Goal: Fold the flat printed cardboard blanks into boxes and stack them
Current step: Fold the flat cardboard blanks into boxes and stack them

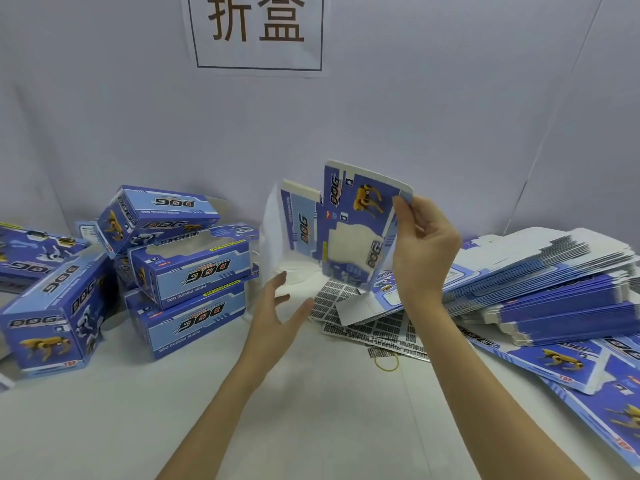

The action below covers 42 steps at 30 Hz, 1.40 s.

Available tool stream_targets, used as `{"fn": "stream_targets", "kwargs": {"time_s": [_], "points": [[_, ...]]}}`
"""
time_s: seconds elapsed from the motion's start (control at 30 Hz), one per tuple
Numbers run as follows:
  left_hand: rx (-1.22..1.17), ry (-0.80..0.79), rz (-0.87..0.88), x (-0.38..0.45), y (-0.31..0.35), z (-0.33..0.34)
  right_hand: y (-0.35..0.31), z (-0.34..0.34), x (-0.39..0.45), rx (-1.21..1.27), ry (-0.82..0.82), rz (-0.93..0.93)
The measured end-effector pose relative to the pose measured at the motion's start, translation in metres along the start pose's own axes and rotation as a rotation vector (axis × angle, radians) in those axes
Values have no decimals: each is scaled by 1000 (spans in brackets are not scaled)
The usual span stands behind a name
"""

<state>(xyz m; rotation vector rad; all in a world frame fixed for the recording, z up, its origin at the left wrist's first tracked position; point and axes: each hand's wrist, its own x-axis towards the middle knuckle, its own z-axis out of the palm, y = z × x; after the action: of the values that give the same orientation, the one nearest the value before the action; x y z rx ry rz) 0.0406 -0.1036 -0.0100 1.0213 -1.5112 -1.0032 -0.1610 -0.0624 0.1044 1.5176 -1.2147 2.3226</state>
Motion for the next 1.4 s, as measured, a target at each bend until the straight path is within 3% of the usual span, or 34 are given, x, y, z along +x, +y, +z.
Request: {"fn": "stream_targets", "kwargs": {"time_s": [0.17, 0.27, 0.37, 0.47, 0.57, 0.63, 0.73, 0.97, 1.17, 1.4], "points": [[-157, 58, 77, 0, 7, -1, 5, 1, -36, 77, -195, 140], [-461, 13, 18, 0, 12, -3, 9, 0, -63, -6, -403, 66], [-861, -134, -135, 1, 18, -11, 15, -9, -80, -129, -667, -66], [-1040, -117, -222, 5, 14, -22, 15, -20, -85, -244, -837, -157], [-1142, -19, -318, 9, 11, -32, 24, -38, -82, -419, -827, -443], [-1075, -22, -342, 11, 12, -37, 33, -50, -82, -497, -823, -567], [-936, -26, -373, 11, 14, -39, 37, -60, -88, -580, -669, -699], [-726, -69, -301, 10, 9, -44, 30, -60, -85, -614, -537, -763], [-740, 53, -250, 7, 17, -50, 50, -54, -78, -698, -549, -697], [-840, 101, -15, 3, 19, -53, 73, -55, -88, -722, -523, -348]]}}
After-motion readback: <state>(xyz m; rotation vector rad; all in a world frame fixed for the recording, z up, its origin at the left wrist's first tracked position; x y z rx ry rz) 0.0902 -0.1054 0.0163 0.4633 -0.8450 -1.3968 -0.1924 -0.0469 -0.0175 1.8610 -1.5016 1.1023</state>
